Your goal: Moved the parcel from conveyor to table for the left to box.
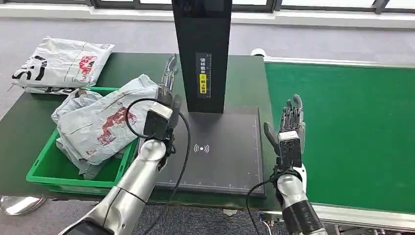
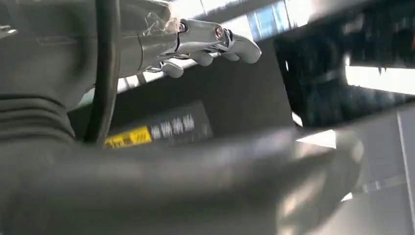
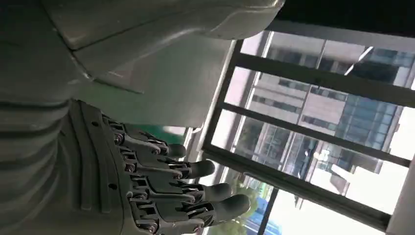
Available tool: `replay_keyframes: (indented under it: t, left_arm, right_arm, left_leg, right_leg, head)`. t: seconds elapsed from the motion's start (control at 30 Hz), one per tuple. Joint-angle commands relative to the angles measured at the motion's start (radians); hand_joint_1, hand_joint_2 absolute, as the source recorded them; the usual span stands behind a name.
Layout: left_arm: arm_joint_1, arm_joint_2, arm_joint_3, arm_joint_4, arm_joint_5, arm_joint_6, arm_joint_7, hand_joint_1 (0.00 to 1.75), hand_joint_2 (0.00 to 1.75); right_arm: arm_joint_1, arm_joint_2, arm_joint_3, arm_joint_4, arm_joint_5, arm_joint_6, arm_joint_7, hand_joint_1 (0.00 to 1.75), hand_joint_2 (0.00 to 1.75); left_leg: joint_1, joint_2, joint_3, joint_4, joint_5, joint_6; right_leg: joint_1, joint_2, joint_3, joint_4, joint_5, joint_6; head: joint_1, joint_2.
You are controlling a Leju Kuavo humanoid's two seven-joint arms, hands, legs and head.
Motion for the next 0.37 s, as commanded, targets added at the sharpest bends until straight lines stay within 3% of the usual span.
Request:
replay_keyframes:
  t: [0.03,0.2,0.37]
  left_arm:
    - [-0.027,-0.053,-0.161,0.238,0.096,0.033,-0.028,0.0,1.75]
    - [-0.015,-0.052,-0.145,0.288,0.167,0.044,-0.028,0.0,1.75]
    - [-0.021,-0.063,-0.154,0.323,0.181,0.098,-0.028,0.0,1.75]
  right_arm:
    - [-0.02,0.002,0.047,0.168,-0.003,-0.064,-0.049,0.0,1.75]
    - [-0.032,0.021,0.017,0.238,-0.016,-0.109,-0.118,0.0,1.75]
    - [-0.037,0.028,0.039,0.254,-0.023,-0.148,-0.122,0.0,1.75]
  left_leg:
    - [0.0,-0.003,0.004,-0.003,0.0,0.001]
    - [0.0,0.0,0.005,-0.004,0.0,0.001]
    - [0.0,0.001,0.006,-0.005,0.0,0.001]
  right_leg:
    - [0.0,-0.003,0.006,-0.004,0.0,0.0]
    - [-0.001,0.0,0.006,-0.005,0.001,0.0]
    - [0.0,0.001,0.006,-0.005,0.001,-0.001]
  head:
    - [0.0,0.0]
    - [0.0,0.0]
    - [0.0,0.0]
